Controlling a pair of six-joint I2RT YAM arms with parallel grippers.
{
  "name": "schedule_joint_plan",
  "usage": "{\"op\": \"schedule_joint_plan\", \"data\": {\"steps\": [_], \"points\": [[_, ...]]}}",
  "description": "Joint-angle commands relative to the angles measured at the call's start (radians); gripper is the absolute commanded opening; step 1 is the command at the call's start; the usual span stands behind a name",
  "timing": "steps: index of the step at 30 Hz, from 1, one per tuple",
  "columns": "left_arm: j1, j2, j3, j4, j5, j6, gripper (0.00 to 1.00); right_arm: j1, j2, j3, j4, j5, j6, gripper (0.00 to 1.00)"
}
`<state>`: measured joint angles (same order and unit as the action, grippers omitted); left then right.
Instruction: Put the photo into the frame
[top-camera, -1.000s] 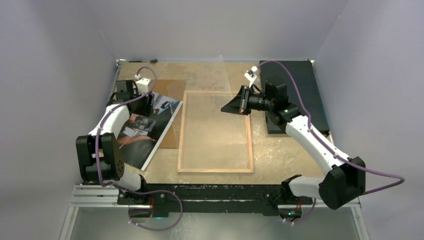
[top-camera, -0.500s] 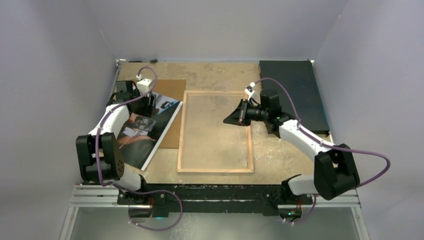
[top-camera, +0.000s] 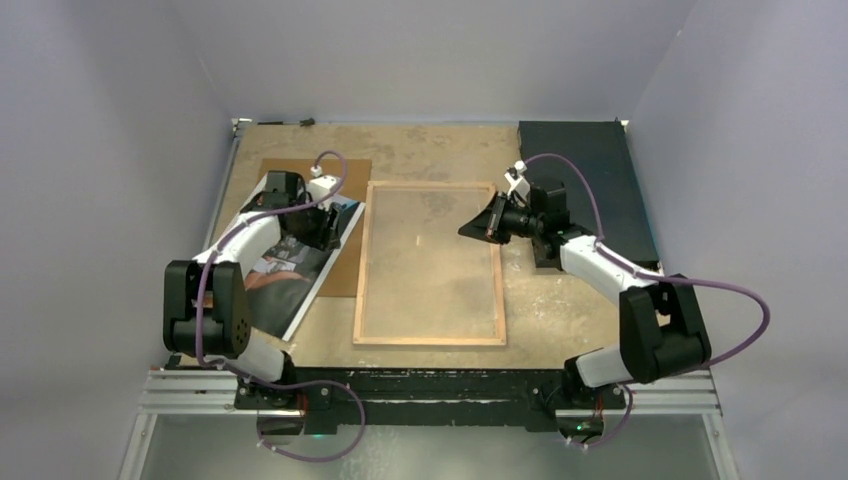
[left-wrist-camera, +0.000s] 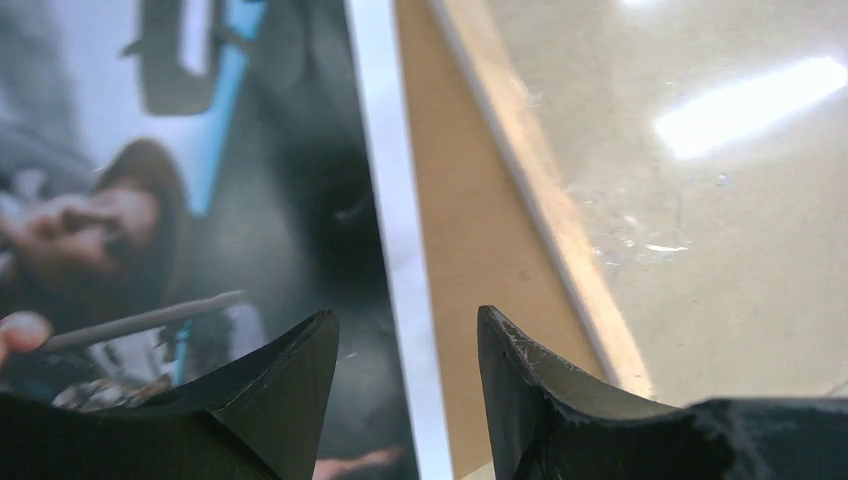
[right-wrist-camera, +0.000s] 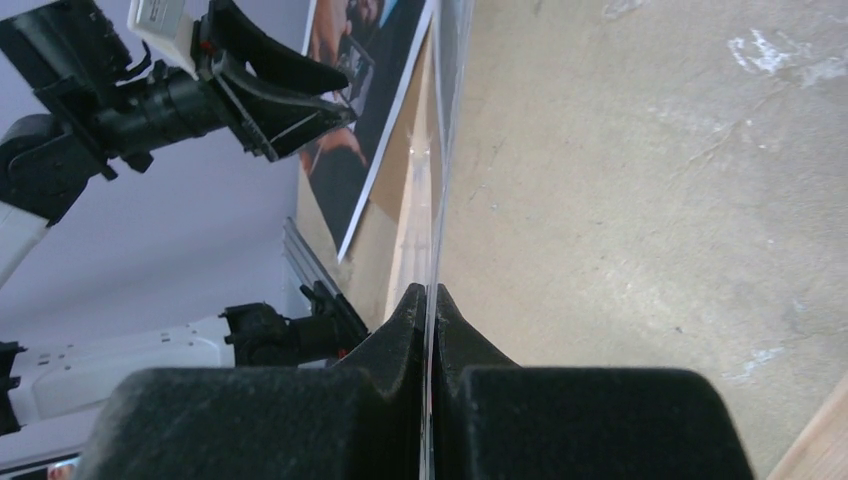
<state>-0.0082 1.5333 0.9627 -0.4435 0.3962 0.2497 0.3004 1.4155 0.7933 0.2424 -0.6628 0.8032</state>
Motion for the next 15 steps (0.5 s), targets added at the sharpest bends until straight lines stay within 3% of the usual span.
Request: {"op": "schedule_joint_plan", "data": {"steps": [1, 9, 15], "points": [[-0.067, 0.022, -0.010, 0.017, 0.019, -0.001, 0.51, -0.009, 0.022, 0.017, 0.075, 0.012, -0.038, 0.00], [-0.102, 0.093, -0.026, 0.036, 0.046, -0.007, 0.38, -0.026, 0.052, -0.017, 0.110, 0.017, -0.039, 0.00], [-0.103, 0.128, -0.039, 0.052, 0.083, -0.010, 0.36, -0.047, 0.060, -0.060, 0.139, 0.038, -0.033, 0.00]]}}
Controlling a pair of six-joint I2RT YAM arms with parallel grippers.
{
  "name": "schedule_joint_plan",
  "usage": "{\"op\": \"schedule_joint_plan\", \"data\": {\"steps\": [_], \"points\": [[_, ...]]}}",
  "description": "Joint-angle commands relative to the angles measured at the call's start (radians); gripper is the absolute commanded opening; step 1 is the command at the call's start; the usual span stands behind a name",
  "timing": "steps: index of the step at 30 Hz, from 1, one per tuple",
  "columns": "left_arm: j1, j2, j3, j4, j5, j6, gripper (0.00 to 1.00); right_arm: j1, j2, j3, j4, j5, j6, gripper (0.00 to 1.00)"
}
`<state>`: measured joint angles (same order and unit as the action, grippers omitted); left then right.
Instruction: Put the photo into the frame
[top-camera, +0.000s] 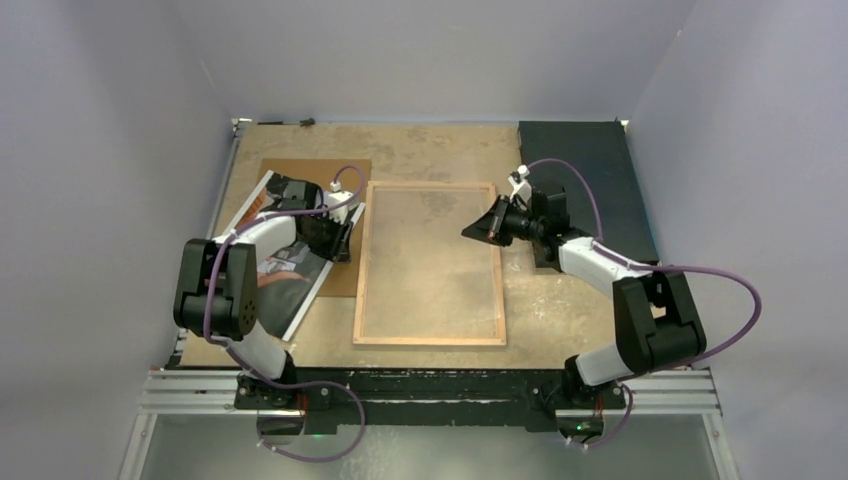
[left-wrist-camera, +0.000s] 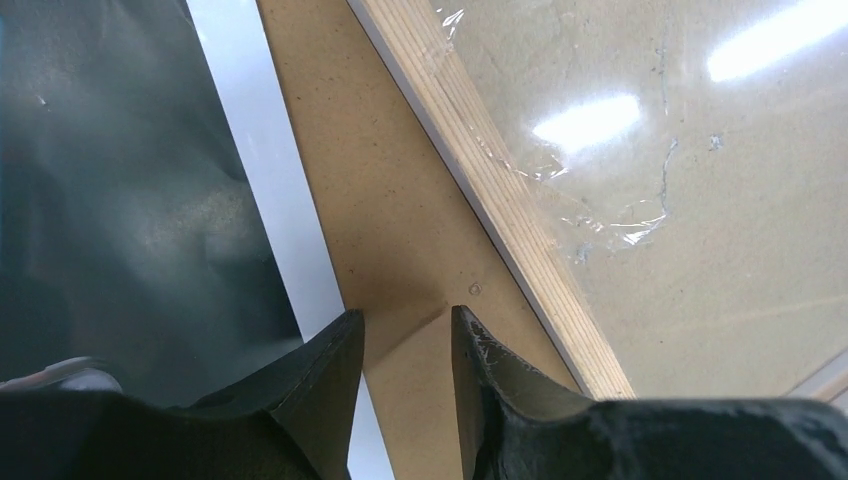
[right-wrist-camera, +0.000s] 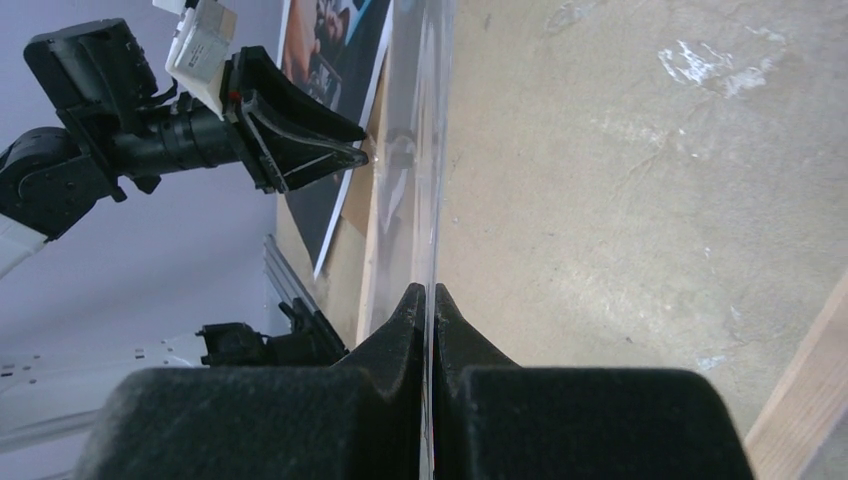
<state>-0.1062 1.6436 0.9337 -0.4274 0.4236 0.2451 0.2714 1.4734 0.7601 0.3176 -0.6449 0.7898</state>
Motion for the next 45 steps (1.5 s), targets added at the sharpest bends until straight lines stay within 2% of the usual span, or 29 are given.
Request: {"op": "schedule_joint_plan", "data": {"steps": [1, 8, 19, 25, 36, 40, 45], "points": [[-0.006, 0.022, -0.012, 0.038, 0.064, -0.006, 0.36, -0.021, 0.002, -0.036, 0.070, 0.024, -0.016, 0.00], [-0.008, 0.034, -0.014, 0.041, 0.092, -0.003, 0.35, -0.037, 0.019, -0.079, 0.111, 0.025, -0.009, 0.00], [-0.037, 0.045, -0.038, 0.059, 0.056, 0.013, 0.33, -0.046, 0.048, -0.126, 0.167, 0.060, 0.039, 0.00], [-0.049, 0.045, -0.034, 0.052, 0.060, 0.014, 0.29, -0.046, 0.052, -0.162, 0.208, 0.069, 0.058, 0.00], [-0.051, 0.044, -0.031, 0.050, 0.058, 0.014, 0.27, -0.047, 0.028, -0.140, 0.158, 0.111, 0.023, 0.00], [-0.055, 0.049, -0.036, 0.053, 0.058, 0.017, 0.26, -0.047, 0.050, -0.142, 0.190, 0.098, 0.030, 0.00], [-0.065, 0.068, -0.043, 0.059, 0.060, 0.022, 0.20, -0.047, 0.068, -0.188, 0.268, 0.056, 0.100, 0.00]]}}
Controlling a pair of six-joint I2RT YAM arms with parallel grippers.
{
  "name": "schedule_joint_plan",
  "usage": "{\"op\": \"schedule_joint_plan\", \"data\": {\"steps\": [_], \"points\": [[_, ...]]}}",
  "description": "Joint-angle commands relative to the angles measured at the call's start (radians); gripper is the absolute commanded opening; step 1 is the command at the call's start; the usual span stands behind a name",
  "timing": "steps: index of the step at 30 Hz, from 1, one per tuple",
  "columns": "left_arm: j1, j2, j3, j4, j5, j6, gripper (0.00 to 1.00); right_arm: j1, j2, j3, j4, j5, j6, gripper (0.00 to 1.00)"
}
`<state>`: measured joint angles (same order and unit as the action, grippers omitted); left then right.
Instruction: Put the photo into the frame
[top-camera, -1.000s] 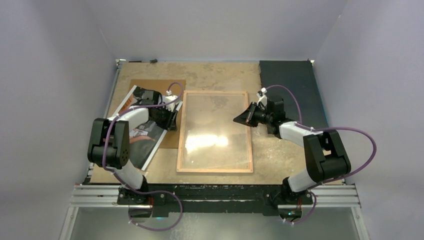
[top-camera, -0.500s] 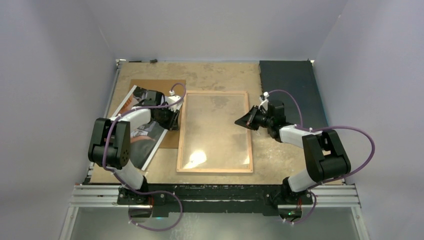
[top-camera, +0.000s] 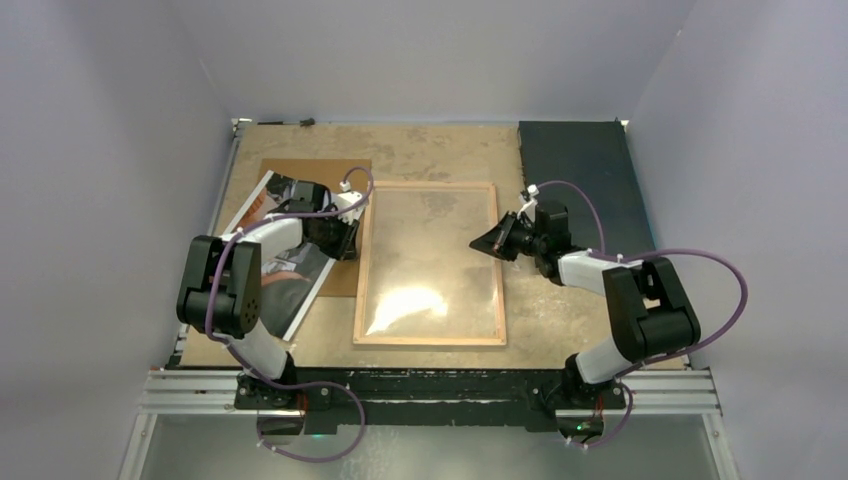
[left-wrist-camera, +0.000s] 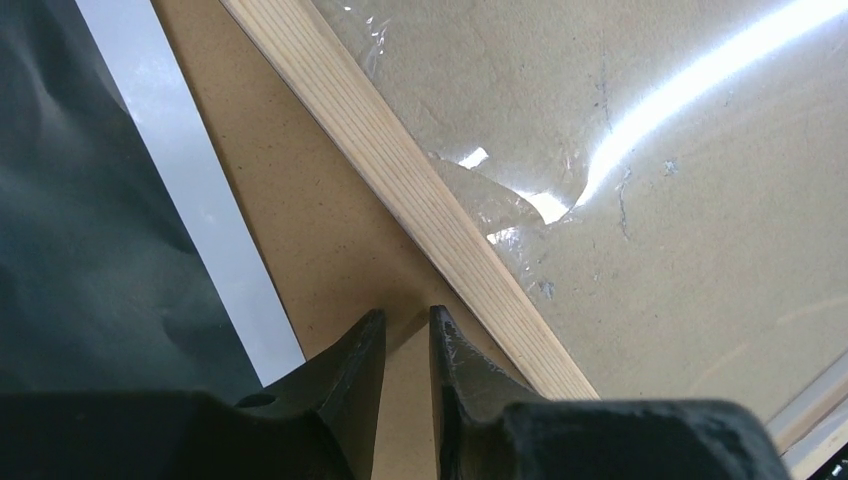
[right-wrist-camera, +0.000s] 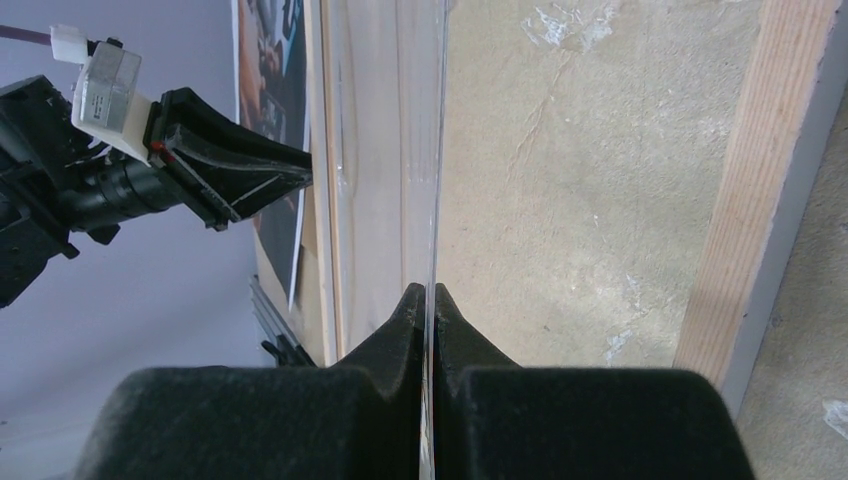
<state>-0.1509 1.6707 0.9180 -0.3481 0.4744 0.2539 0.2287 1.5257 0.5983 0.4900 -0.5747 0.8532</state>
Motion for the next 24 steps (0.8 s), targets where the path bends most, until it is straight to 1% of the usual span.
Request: {"op": "schedule_joint_plan", "data": {"steps": [1, 7, 11, 15, 18, 20, 24], "points": [[-0.022, 0.043, -0.026, -0.020, 0.013, 0.013, 0.19, -0.005, 0.018, -0.033, 0.108, -0.021, 0.048, 0.00], [-0.044, 0.048, -0.024, -0.017, 0.017, 0.008, 0.17, -0.004, 0.028, -0.061, 0.188, -0.060, 0.117, 0.00], [-0.051, 0.058, -0.018, -0.017, 0.014, 0.007, 0.15, -0.004, 0.040, -0.075, 0.276, -0.084, 0.178, 0.00], [-0.056, 0.064, -0.015, -0.020, 0.010, 0.009, 0.14, -0.003, 0.022, -0.076, 0.331, -0.110, 0.209, 0.00], [-0.058, 0.068, -0.013, -0.019, 0.007, 0.009, 0.14, -0.003, 0.000, -0.080, 0.373, -0.143, 0.262, 0.00], [-0.058, 0.070, -0.012, -0.017, 0.006, 0.008, 0.13, -0.001, -0.023, -0.086, 0.386, -0.148, 0.287, 0.00], [-0.058, 0.072, -0.012, -0.018, 0.004, 0.006, 0.12, 0.003, -0.065, -0.086, 0.350, -0.137, 0.280, 0.00]]}}
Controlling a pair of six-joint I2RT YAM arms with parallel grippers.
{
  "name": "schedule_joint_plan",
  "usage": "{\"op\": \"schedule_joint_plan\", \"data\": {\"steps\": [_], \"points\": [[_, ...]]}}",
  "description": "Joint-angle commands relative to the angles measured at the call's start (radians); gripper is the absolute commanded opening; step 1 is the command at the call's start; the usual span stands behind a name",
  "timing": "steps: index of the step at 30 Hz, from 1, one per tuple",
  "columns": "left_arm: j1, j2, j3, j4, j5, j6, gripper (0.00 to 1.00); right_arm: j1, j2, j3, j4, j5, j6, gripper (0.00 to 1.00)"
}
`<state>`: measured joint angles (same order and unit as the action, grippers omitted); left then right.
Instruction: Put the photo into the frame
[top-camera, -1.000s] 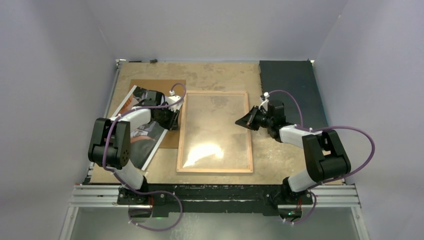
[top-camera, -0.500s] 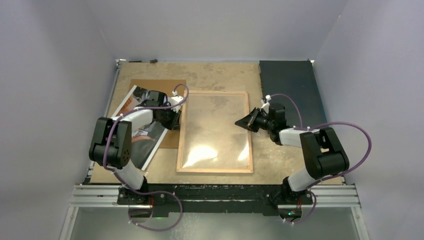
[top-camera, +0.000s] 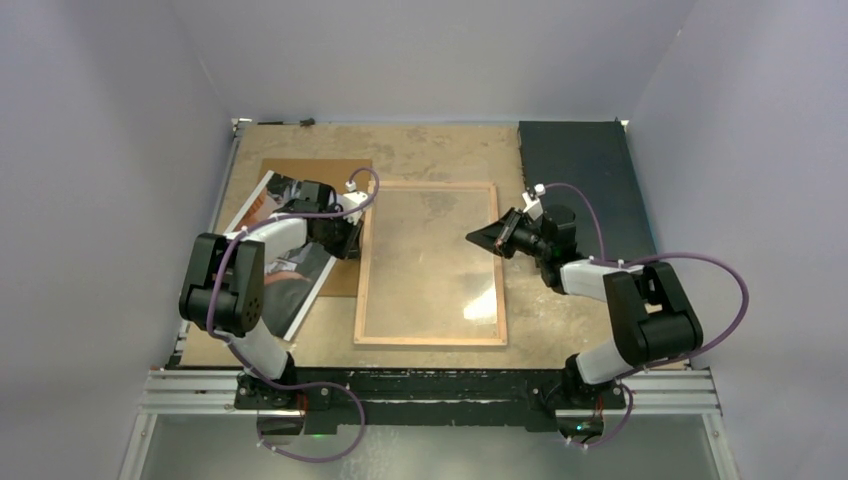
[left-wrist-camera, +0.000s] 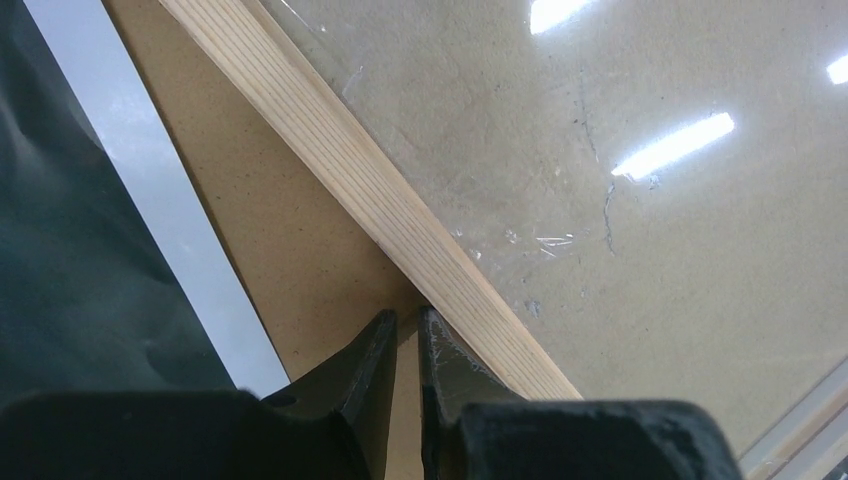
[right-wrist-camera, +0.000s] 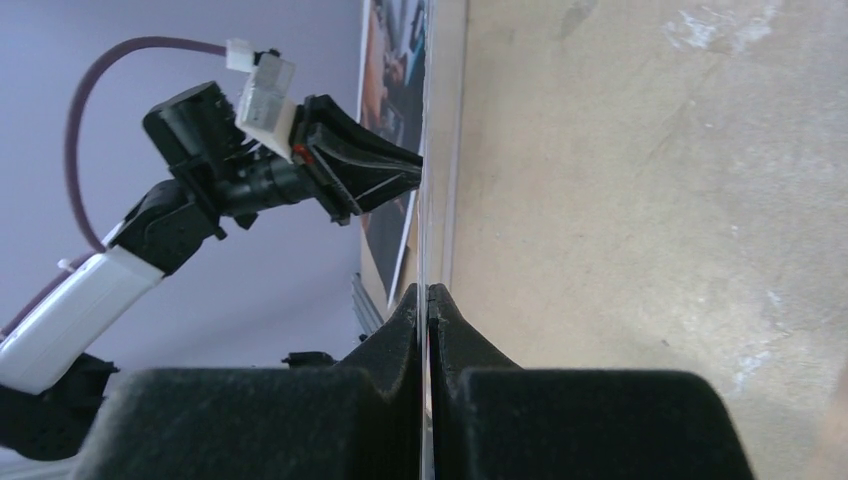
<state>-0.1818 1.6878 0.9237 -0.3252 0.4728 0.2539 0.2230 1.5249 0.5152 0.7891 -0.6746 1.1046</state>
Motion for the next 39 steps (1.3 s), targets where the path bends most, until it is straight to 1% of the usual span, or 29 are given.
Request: {"op": "schedule_joint_plan", "data": {"steps": [1, 7, 10, 16, 22, 27, 34, 37, 39], "points": [[-0.027, 0.053, -0.019, -0.041, 0.006, 0.007, 0.12, 0.010, -0.068, -0.005, 0.049, -0.037, 0.029, 0.00], [-0.027, 0.049, -0.020, -0.043, 0.003, 0.008, 0.12, 0.032, -0.088, -0.007, 0.021, -0.021, 0.031, 0.00], [-0.027, 0.046, -0.020, -0.044, 0.001, 0.009, 0.11, 0.047, -0.105, 0.008, -0.027, 0.007, 0.018, 0.00], [-0.028, 0.046, -0.021, -0.044, 0.007, 0.008, 0.11, 0.064, -0.112, 0.048, -0.068, 0.037, 0.016, 0.00], [-0.028, 0.043, -0.019, -0.048, 0.009, 0.008, 0.11, 0.081, -0.085, 0.111, -0.165, 0.057, -0.076, 0.00], [-0.028, 0.033, -0.020, -0.051, 0.009, 0.010, 0.11, 0.084, -0.062, 0.154, -0.343, 0.145, -0.218, 0.00], [-0.027, 0.025, -0.022, -0.054, 0.008, 0.014, 0.10, 0.085, -0.027, 0.166, -0.402, 0.193, -0.282, 0.00], [-0.027, 0.023, -0.020, -0.057, 0.005, 0.017, 0.10, 0.084, -0.023, 0.194, -0.435, 0.223, -0.312, 0.06], [-0.027, 0.022, -0.020, -0.057, 0.003, 0.019, 0.10, 0.084, -0.017, 0.219, -0.467, 0.241, -0.346, 0.14]]}}
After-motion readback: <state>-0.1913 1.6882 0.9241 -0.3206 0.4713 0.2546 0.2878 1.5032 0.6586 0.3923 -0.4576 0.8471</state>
